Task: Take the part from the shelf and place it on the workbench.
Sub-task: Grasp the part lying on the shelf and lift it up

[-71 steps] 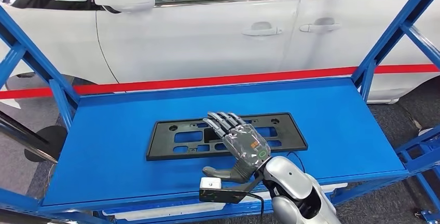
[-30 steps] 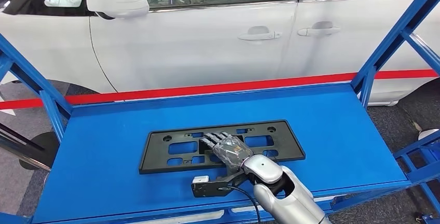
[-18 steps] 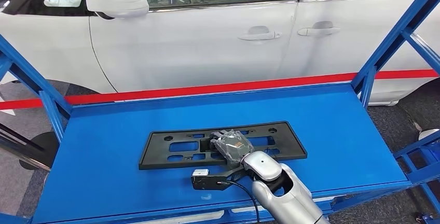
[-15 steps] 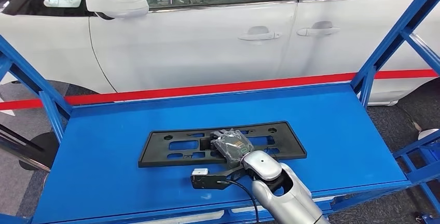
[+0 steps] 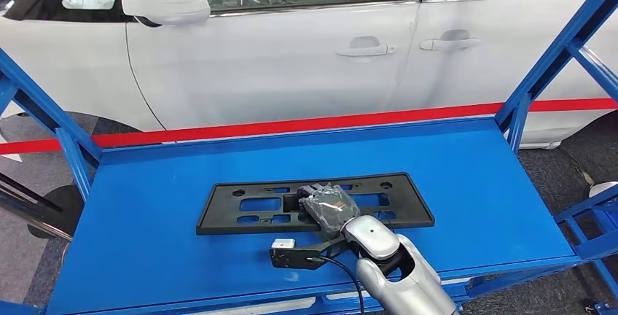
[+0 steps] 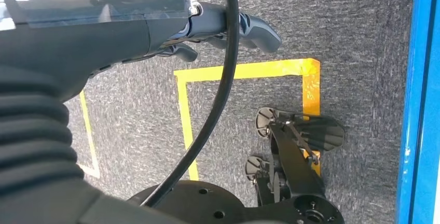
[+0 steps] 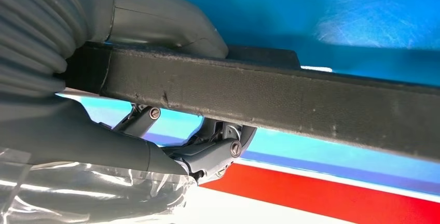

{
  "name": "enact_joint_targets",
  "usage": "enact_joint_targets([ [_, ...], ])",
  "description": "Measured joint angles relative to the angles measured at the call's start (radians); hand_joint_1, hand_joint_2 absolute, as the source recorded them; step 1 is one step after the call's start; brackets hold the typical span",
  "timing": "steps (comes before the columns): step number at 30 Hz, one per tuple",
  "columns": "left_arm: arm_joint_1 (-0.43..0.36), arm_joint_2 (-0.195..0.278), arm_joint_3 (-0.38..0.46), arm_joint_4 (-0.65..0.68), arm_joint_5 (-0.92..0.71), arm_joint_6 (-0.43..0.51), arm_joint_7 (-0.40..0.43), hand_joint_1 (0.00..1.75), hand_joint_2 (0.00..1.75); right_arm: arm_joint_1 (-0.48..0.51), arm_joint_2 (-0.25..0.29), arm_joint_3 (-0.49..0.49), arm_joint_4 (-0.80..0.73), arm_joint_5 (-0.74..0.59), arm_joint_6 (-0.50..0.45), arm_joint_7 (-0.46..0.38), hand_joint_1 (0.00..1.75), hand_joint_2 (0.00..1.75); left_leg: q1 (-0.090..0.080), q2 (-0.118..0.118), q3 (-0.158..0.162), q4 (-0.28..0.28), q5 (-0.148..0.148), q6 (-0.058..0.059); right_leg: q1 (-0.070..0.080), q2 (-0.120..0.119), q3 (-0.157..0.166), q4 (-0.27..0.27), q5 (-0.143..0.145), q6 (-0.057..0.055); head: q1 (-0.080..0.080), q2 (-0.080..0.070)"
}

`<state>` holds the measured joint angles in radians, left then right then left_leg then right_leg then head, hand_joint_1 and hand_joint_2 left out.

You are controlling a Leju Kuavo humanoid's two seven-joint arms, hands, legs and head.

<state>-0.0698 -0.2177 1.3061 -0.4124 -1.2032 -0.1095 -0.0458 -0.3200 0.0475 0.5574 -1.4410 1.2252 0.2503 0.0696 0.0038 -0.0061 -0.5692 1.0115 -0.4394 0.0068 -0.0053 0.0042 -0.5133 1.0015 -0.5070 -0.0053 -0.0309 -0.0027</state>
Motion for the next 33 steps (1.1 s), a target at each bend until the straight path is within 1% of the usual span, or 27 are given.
enact_joint_targets([
  [8,0.000,-0.002,0.004,0.000,-0.006,0.000,0.001,0.00,1.75,0.031,0.011,-0.031,-0.055,0.003,-0.026,-0.005,1.75,1.75,0.000,0.000,-0.004,0.000,0.000,0.000,0.000,0.000,-0.003,0.000,0.000,0.000,0.000,0.000],
  [20,0.000,-0.010,0.009,-0.012,0.005,0.005,-0.017,0.00,1.75,0.063,0.024,-0.065,-0.153,-0.012,-0.032,-0.009,1.75,1.75,0.000,0.000,-0.008,0.000,0.000,0.000,0.000,0.000,-0.007,0.000,0.000,0.000,0.000,0.000],
  [29,0.000,-0.011,0.013,-0.016,-0.001,0.025,0.033,0.00,1.75,0.081,0.024,-0.072,-0.181,-0.015,-0.034,-0.009,1.75,1.75,0.000,0.000,-0.009,0.000,0.000,0.000,0.000,0.000,-0.008,0.000,0.000,0.000,0.000,0.000],
  [33,0.000,-0.011,0.013,-0.016,0.002,0.025,0.040,0.00,1.75,0.086,0.025,-0.076,-0.203,-0.022,-0.057,-0.017,1.75,1.75,0.000,0.000,-0.009,0.000,0.000,0.000,0.000,0.000,-0.008,0.000,0.000,0.000,0.000,0.000],
])
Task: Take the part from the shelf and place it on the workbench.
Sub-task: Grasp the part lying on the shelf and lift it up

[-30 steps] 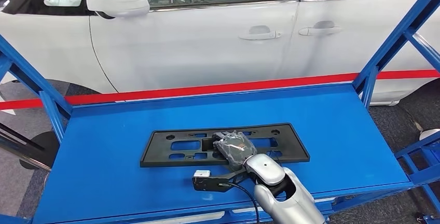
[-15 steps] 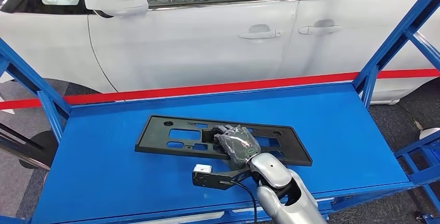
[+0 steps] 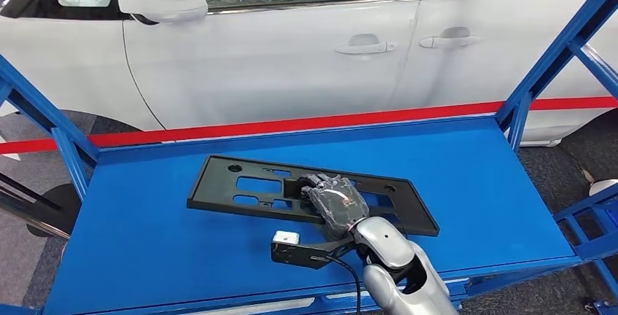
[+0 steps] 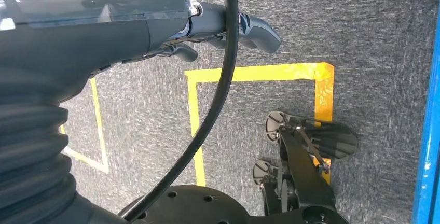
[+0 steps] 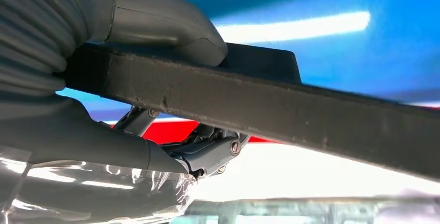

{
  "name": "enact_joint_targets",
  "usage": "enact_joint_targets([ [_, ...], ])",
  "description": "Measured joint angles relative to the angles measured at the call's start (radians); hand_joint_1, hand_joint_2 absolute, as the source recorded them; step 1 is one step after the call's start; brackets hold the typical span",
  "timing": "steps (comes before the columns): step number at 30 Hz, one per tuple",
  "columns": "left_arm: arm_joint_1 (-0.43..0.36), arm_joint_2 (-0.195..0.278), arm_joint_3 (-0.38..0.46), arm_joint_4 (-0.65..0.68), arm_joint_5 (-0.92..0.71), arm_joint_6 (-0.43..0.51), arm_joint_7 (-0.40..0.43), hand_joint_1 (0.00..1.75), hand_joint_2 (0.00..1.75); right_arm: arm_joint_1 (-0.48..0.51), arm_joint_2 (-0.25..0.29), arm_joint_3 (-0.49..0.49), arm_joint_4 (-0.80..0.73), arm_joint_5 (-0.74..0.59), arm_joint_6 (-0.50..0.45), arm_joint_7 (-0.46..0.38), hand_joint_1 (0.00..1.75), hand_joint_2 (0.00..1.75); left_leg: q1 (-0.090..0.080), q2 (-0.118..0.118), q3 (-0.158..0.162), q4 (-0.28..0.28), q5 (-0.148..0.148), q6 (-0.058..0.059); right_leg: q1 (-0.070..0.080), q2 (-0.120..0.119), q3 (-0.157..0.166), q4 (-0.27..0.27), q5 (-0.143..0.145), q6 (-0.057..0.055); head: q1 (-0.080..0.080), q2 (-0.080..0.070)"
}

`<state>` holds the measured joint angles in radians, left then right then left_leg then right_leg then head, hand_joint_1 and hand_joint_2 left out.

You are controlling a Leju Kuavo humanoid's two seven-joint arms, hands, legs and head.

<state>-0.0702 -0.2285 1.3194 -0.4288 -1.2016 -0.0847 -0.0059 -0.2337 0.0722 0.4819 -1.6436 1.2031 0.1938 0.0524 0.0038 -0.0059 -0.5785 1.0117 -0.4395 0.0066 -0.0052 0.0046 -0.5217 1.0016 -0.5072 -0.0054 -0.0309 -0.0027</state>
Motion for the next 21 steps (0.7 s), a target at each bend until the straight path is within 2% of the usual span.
enact_joint_targets([
  [13,0.000,-0.006,0.008,0.000,0.024,0.001,0.005,0.00,1.75,0.002,0.006,-0.053,-0.261,-0.061,-0.089,-0.022,1.75,1.75,-0.001,0.000,-0.001,0.001,-0.001,0.001,-0.001,0.000,-0.001,-0.001,0.000,0.000,0.000,0.000],
  [18,0.001,-0.008,0.015,-0.002,0.031,-0.001,0.004,0.00,1.75,0.001,0.008,-0.076,-0.351,-0.084,-0.101,-0.028,1.75,1.75,-0.004,0.000,-0.004,0.008,-0.005,0.008,-0.005,0.000,-0.001,-0.002,0.001,0.005,0.000,0.000],
  [21,0.000,-0.009,0.020,-0.003,0.038,-0.003,0.004,0.00,1.75,0.001,0.012,-0.090,-0.390,-0.106,-0.101,-0.032,1.75,1.75,-0.002,0.001,-0.001,-0.002,0.004,0.019,-0.006,0.000,0.001,-0.003,0.002,0.015,0.000,0.000],
])
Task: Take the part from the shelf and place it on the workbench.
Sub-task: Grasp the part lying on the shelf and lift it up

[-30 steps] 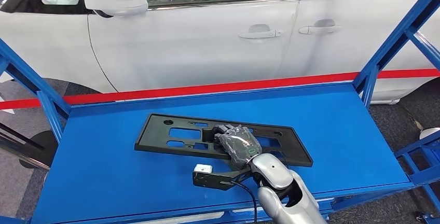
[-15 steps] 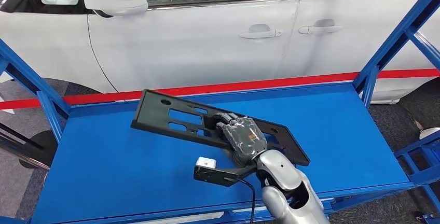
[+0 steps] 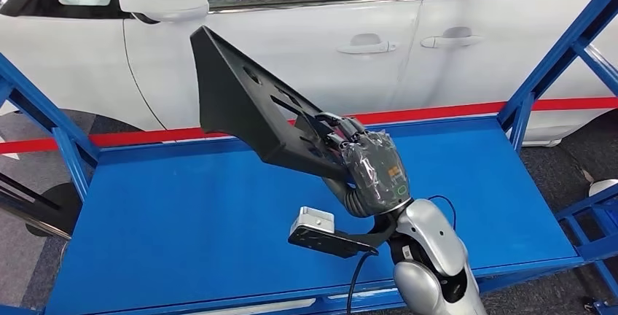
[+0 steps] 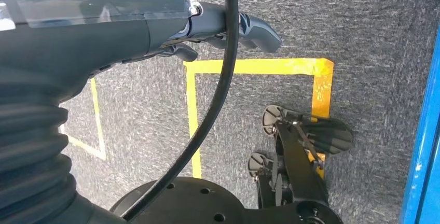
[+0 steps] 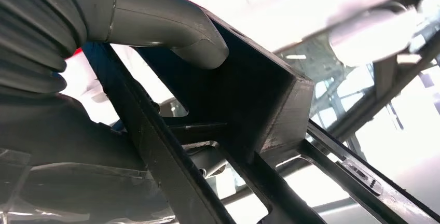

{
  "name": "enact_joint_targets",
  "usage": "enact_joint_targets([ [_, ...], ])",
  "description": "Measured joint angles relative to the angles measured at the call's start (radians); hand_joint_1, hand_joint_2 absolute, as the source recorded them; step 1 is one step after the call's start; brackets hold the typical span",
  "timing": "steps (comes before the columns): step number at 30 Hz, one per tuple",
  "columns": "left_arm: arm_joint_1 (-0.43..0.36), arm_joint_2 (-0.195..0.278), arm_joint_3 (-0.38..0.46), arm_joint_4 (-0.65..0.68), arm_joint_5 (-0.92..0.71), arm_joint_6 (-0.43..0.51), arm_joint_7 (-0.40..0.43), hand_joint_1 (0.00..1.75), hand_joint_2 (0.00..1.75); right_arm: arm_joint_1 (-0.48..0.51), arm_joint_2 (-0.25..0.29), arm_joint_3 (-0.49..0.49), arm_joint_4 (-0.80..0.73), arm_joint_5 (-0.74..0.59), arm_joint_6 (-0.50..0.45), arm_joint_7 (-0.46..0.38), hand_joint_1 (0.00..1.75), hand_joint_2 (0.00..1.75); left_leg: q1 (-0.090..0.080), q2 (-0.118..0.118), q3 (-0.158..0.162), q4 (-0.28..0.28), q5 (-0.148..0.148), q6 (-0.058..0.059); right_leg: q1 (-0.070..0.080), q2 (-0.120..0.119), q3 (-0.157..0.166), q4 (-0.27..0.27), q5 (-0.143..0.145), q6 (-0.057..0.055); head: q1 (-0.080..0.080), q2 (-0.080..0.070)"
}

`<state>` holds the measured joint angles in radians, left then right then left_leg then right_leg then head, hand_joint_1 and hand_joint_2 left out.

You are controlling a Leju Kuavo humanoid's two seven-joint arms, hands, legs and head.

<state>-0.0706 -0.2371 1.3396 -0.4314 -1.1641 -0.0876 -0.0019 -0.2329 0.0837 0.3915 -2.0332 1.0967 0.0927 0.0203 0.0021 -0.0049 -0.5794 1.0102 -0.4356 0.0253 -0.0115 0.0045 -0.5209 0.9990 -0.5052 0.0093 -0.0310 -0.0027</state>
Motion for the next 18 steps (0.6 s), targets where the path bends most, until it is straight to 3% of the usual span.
enact_joint_targets([
  [2,-0.002,-0.002,0.002,0.000,0.002,0.000,0.000,0.00,1.75,-0.001,0.002,-0.011,-0.021,-0.008,-0.002,-0.002,1.75,1.75,0.006,0.003,0.005,-0.018,0.012,0.010,0.001,0.000,-0.015,0.038,-0.034,0.005,0.000,0.000],
  [5,-0.003,-0.004,0.004,0.000,0.002,0.000,0.000,0.00,1.75,0.000,0.002,-0.028,-0.040,-0.012,-0.004,-0.003,1.75,1.75,0.008,0.006,-0.002,-0.021,0.019,0.015,-0.002,0.000,-0.097,0.216,-0.127,0.011,0.000,0.000],
  [6,-0.003,-0.004,0.004,0.000,0.002,0.000,0.000,0.00,1.75,0.002,0.002,-0.034,-0.043,-0.013,-0.004,-0.003,1.75,1.75,0.008,0.006,-0.005,-0.018,0.019,0.015,-0.004,0.000,-0.119,0.260,-0.136,0.014,0.000,0.000],
  [7,-0.003,-0.005,0.004,0.000,0.002,-0.001,0.000,0.00,1.75,0.004,0.002,-0.038,-0.046,-0.015,-0.005,-0.003,1.75,1.75,0.008,0.006,-0.009,-0.014,0.019,0.014,-0.007,-0.001,-0.124,0.271,-0.125,0.016,0.000,0.000],
  [8,-0.003,-0.005,0.004,0.000,0.001,-0.002,0.000,0.00,1.75,0.005,0.002,-0.042,-0.049,-0.018,-0.005,-0.004,1.75,1.75,0.009,0.006,-0.013,-0.009,0.019,0.012,-0.010,-0.001,-0.111,0.242,-0.096,0.019,0.000,0.000],
  [9,-0.003,-0.006,0.004,0.000,0.000,-0.003,0.000,0.00,1.75,0.005,0.002,-0.045,-0.054,-0.020,-0.005,-0.005,1.75,1.75,0.010,0.006,-0.016,-0.003,0.018,0.009,-0.014,-0.003,-0.081,0.181,-0.059,0.021,0.000,0.000],
  [11,-0.003,-0.007,0.004,-0.001,-0.002,-0.004,0.000,0.00,1.75,0.006,0.002,-0.051,-0.062,-0.022,-0.006,-0.006,1.75,1.75,0.009,0.004,-0.026,0.009,0.018,-0.003,-0.016,-0.002,-0.026,0.070,-0.016,0.019,0.000,0.000],
  [12,-0.003,-0.007,0.004,-0.001,-0.002,-0.004,0.000,0.00,1.75,0.007,0.002,-0.054,-0.066,-0.022,-0.006,-0.006,1.75,1.75,0.008,0.003,-0.030,0.014,0.019,-0.010,-0.014,-0.001,-0.015,0.041,-0.009,0.014,0.000,0.000],
  [15,-0.003,-0.008,0.004,-0.003,-0.007,-0.005,0.000,0.00,1.75,0.009,0.002,-0.058,-0.071,-0.022,-0.006,-0.007,1.75,1.75,0.008,0.001,-0.040,0.018,0.028,-0.033,-0.011,0.002,-0.029,0.036,0.000,-0.008,0.000,0.000],
  [16,-0.002,-0.008,0.004,-0.003,-0.008,-0.005,0.000,0.00,1.75,0.009,0.002,-0.058,-0.073,-0.022,-0.006,-0.007,1.75,1.75,0.009,0.002,-0.046,0.026,0.018,-0.040,-0.011,0.001,-0.035,0.036,0.007,-0.017,0.000,0.000],
  [18,-0.002,-0.008,0.004,-0.004,-0.009,-0.006,0.000,0.00,1.75,0.010,0.002,-0.059,-0.076,-0.023,-0.006,-0.007,1.75,1.75,0.013,0.002,-0.074,0.094,-0.048,-0.048,-0.011,-0.001,-0.051,0.033,0.022,-0.033,0.000,0.000],
])
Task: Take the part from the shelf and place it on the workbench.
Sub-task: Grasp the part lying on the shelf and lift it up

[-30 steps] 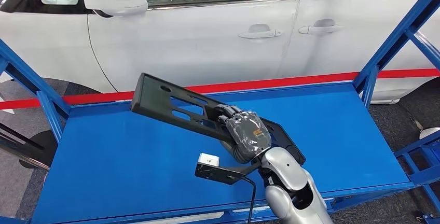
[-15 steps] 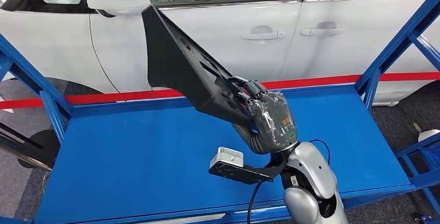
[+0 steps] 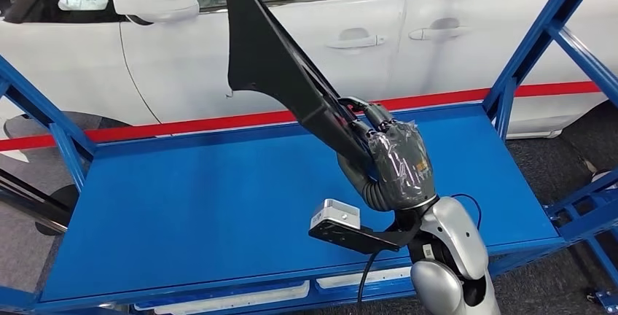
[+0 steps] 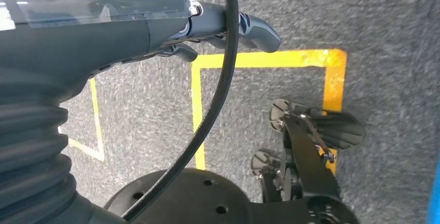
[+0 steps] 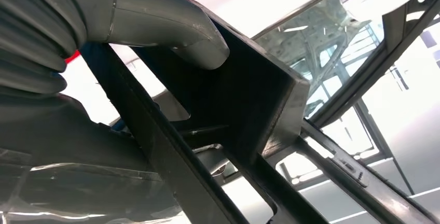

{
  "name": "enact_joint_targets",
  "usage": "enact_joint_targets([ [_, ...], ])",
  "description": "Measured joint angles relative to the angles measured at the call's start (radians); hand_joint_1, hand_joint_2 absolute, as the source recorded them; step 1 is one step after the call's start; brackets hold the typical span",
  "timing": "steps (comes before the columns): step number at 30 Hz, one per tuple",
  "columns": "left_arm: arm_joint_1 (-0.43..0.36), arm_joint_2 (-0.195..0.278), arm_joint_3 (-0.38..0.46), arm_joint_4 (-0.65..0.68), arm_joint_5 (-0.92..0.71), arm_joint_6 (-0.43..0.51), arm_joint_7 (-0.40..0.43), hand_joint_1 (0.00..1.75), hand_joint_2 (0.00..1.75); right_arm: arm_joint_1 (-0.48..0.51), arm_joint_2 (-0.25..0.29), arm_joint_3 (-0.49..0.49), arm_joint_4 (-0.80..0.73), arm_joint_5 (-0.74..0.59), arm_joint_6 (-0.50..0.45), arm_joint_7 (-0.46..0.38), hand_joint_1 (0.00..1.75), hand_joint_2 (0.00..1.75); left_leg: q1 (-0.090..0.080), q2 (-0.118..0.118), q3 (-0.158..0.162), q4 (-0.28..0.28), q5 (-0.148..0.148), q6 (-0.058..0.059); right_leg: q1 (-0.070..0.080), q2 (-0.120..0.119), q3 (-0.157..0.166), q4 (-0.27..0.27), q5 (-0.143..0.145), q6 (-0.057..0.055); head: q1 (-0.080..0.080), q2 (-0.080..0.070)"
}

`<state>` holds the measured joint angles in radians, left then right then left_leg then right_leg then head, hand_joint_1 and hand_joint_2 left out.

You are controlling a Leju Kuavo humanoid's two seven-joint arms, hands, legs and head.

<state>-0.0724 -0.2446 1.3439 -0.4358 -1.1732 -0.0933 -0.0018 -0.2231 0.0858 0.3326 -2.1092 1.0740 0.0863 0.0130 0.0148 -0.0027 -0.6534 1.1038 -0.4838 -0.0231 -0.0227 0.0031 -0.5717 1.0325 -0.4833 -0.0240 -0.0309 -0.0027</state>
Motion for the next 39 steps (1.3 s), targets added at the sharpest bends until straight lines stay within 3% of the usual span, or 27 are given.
enact_joint_targets([
  [2,0.000,0.000,0.000,-0.001,-0.001,-0.002,0.000,0.00,1.75,0.001,0.000,-0.001,-0.002,-0.001,0.000,0.000,1.75,1.75,0.001,0.000,-0.039,0.126,-0.089,-0.004,0.005,-0.002,-0.021,0.001,0.015,-0.007,0.000,0.000],
  [3,0.000,-0.001,0.000,-0.001,-0.001,-0.003,0.000,0.00,1.75,0.003,0.000,-0.001,-0.002,-0.002,0.000,-0.001,1.75,1.75,0.001,0.000,-0.048,0.177,-0.113,-0.005,0.008,-0.002,-0.032,0.002,0.023,-0.009,0.000,0.000],
  [4,0.000,-0.001,0.000,-0.001,-0.002,-0.004,0.000,0.00,1.75,0.004,0.000,-0.002,-0.002,-0.002,0.000,-0.001,1.75,1.75,0.000,0.000,-0.042,0.199,-0.117,-0.003,0.011,-0.002,-0.044,0.004,0.031,-0.010,0.000,0.000],
  [5,0.000,-0.001,0.000,-0.001,-0.002,-0.004,0.000,0.00,1.75,0.006,0.000,-0.003,-0.002,-0.003,0.000,-0.001,1.75,1.75,-0.001,0.000,-0.018,0.184,-0.104,0.001,0.014,-0.002,-0.054,0.005,0.038,-0.010,0.000,0.000],
  [6,-0.001,-0.001,0.000,-0.002,-0.002,-0.005,0.000,0.00,1.75,0.007,0.000,-0.004,-0.002,-0.004,0.000,-0.001,1.75,1.75,-0.003,0.000,0.026,0.132,-0.079,0.007,0.017,-0.002,-0.063,0.006,0.045,-0.010,0.000,0.000],
  [8,-0.003,0.000,-0.001,-0.006,-0.002,-0.006,0.000,0.00,1.75,0.007,0.000,-0.007,-0.006,-0.005,0.000,-0.002,1.75,1.75,-0.010,0.000,0.125,-0.014,-0.049,0.025,0.021,-0.002,-0.076,0.007,0.059,-0.007,0.000,0.000],
  [9,-0.005,0.000,-0.001,-0.008,-0.003,-0.007,0.001,0.00,1.75,0.008,0.000,-0.008,-0.009,-0.006,0.000,-0.003,1.75,1.75,-0.014,0.000,0.156,-0.065,-0.043,0.030,0.021,-0.002,-0.079,0.006,0.066,-0.002,0.000,0.000],
  [10,-0.005,-0.001,-0.001,-0.010,-0.003,-0.007,0.001,0.00,1.75,0.008,0.000,-0.010,-0.011,-0.007,0.000,-0.005,1.75,1.75,-0.018,0.000,0.169,-0.093,-0.043,0.034,0.020,-0.003,-0.081,0.004,0.074,0.003,0.000,0.000],
  [13,-0.005,-0.002,-0.001,-0.012,-0.003,-0.009,0.004,0.00,1.75,0.009,0.000,-0.012,-0.015,-0.012,0.000,-0.010,1.75,1.75,-0.019,0.002,0.161,-0.113,-0.017,0.046,0.016,-0.004,-0.085,0.001,0.083,0.023,0.000,0.000],
  [14,-0.005,-0.003,-0.001,-0.012,-0.004,-0.011,0.005,0.00,1.75,0.010,0.000,-0.013,-0.016,-0.014,0.000,-0.011,1.75,1.75,-0.016,0.005,0.156,-0.120,-0.003,0.054,0.016,-0.003,-0.091,0.012,0.063,0.028,0.000,0.000],
  [15,-0.005,-0.004,-0.001,-0.013,-0.004,-0.012,0.005,0.00,1.75,0.010,0.000,-0.013,-0.017,-0.015,0.000,-0.012,1.75,1.75,-0.012,0.008,0.148,-0.126,0.011,0.060,0.016,-0.003,-0.103,0.044,0.025,0.032,0.000,0.000],
  [17,-0.006,-0.004,-0.001,-0.015,-0.006,-0.012,0.006,0.00,1.75,0.012,0.000,-0.014,-0.019,-0.016,0.000,-0.013,1.75,1.75,-0.013,0.011,0.123,-0.126,0.032,0.067,0.012,-0.003,-0.135,0.156,-0.072,0.040,0.000,0.000],
  [18,-0.005,-0.005,-0.001,-0.015,-0.006,-0.012,0.007,0.00,1.75,0.013,0.000,-0.014,-0.019,-0.017,0.000,-0.013,1.75,1.75,-0.013,0.012,0.108,-0.124,0.042,0.066,0.009,-0.003,-0.146,0.215,-0.102,0.044,0.000,0.000],
  [19,-0.005,-0.005,-0.001,-0.015,-0.006,-0.012,0.007,0.00,1.75,0.014,0.000,-0.014,-0.019,-0.017,0.000,-0.013,1.75,1.75,-0.012,0.013,0.093,-0.121,0.051,0.064,0.006,-0.003,-0.147,0.253,-0.107,0.048,0.000,0.000],
  [20,-0.005,-0.005,-0.002,-0.015,-0.006,-0.012,0.007,0.00,1.75,0.015,0.000,-0.014,-0.019,-0.017,0.000,-0.013,1.75,1.75,-0.011,0.014,0.077,-0.116,0.059,0.061,0.003,-0.003,-0.133,0.261,-0.091,0.052,0.000,0.000],
  [22,-0.005,-0.007,-0.002,-0.016,-0.006,-0.012,0.007,0.00,1.75,0.015,0.000,-0.014,-0.019,-0.017,0.000,-0.013,1.75,1.75,-0.007,0.014,0.048,-0.100,0.071,0.052,-0.004,-0.004,-0.053,0.178,-0.041,0.057,0.000,0.000],
  [24,-0.005,-0.008,-0.002,-0.017,-0.006,-0.012,0.007,0.00,1.75,0.014,0.000,-0.014,-0.020,-0.017,0.000,-0.013,1.75,1.75,-0.008,0.013,0.026,-0.080,0.077,0.041,-0.005,-0.002,0.037,0.054,-0.040,0.056,0.000,0.000],
  [25,-0.005,-0.008,-0.002,-0.018,-0.006,-0.012,0.007,0.00,1.75,0.014,0.000,-0.014,-0.020,-0.017,0.000,-0.013,1.75,1.75,-0.009,0.013,0.020,-0.073,0.081,0.035,-0.003,-0.001,0.059,0.017,-0.050,0.051,0.000,0.000],
  [28,-0.003,-0.008,-0.002,-0.018,-0.006,-0.012,0.007,0.00,1.75,0.014,0.000,-0.015,-0.021,-0.017,0.000,-0.013,1.75,1.75,-0.007,0.011,0.009,-0.068,0.094,0.013,0.001,0.000,0.051,-0.001,-0.044,0.023,0.000,0.000],
  [29,-0.002,-0.008,-0.002,-0.019,-0.006,-0.012,0.007,0.00,1.75,0.014,0.000,-0.015,-0.021,-0.017,0.000,-0.013,1.75,1.75,-0.005,0.010,0.002,-0.057,0.077,0.008,0.001,-0.002,0.042,-0.002,-0.034,0.013,0.000,0.000],
  [31,-0.001,-0.008,-0.002,-0.019,-0.006,-0.012,0.007,0.00,1.75,0.013,0.001,-0.015,-0.021,-0.017,0.000,-0.013,1.75,1.75,-0.001,0.008,-0.025,0.019,-0.009,-0.001,0.000,-0.005,0.018,-0.004,-0.011,-0.001,0.000,0.000],
  [33,-0.002,-0.008,-0.002,-0.019,-0.007,-0.012,0.008,0.00,1.75,0.014,0.001,-0.015,-0.021,-0.019,0.000,-0.014,1.75,1.75,-0.001,0.008,-0.052,0.144,-0.096,-0.006,0.004,-0.006,-0.013,-0.003,0.012,-0.006,0.000,0.000],
  [34,-0.002,-0.008,-0.002,-0.019,-0.008,-0.013,0.008,0.00,1.75,0.015,0.001,-0.015,-0.021,-0.020,0.000,-0.015,1.75,1.75,-0.001,0.008,-0.054,0.191,-0.110,-0.006,0.006,-0.006,-0.029,-0.002,0.024,-0.006,0.000,0.000],
  [35,-0.002,-0.008,-0.002,-0.019,-0.009,-0.013,0.008,0.00,1.75,0.016,0.001,-0.015,-0.021,-0.021,0.000,-0.015,1.75,1.75,-0.001,0.008,-0.043,0.210,-0.101,-0.004,0.008,-0.006,-0.044,0.000,0.035,-0.006,0.000,0.000],
  [36,-0.002,-0.008,-0.002,-0.019,-0.010,-0.013,0.008,0.00,1.75,0.017,0.001,-0.015,-0.022,-0.021,0.000,-0.015,1.75,1.75,-0.002,0.008,-0.013,0.193,-0.075,-0.001,0.010,-0.006,-0.059,0.001,0.045,-0.005,0.000,0.000],
  [37,-0.002,-0.008,-0.002,-0.020,-0.010,-0.013,0.008,0.00,1.75,0.018,0.001,-0.015,-0.023,-0.021,0.000,-0.015,1.75,1.75,-0.003,0.008,0.032,0.144,-0.048,0.005,0.012,-0.006,-0.071,0.002,0.056,-0.004,0.000,0.000],
  [39,-0.004,-0.007,-0.002,-0.023,-0.013,-0.014,0.007,0.00,1.75,0.019,0.001,-0.015,-0.028,-0.022,0.000,-0.016,1.75,1.75,-0.009,0.006,0.140,-0.007,-0.037,0.021,0.014,-0.005,-0.089,0.004,0.075,0.002,0.000,0.000],
])
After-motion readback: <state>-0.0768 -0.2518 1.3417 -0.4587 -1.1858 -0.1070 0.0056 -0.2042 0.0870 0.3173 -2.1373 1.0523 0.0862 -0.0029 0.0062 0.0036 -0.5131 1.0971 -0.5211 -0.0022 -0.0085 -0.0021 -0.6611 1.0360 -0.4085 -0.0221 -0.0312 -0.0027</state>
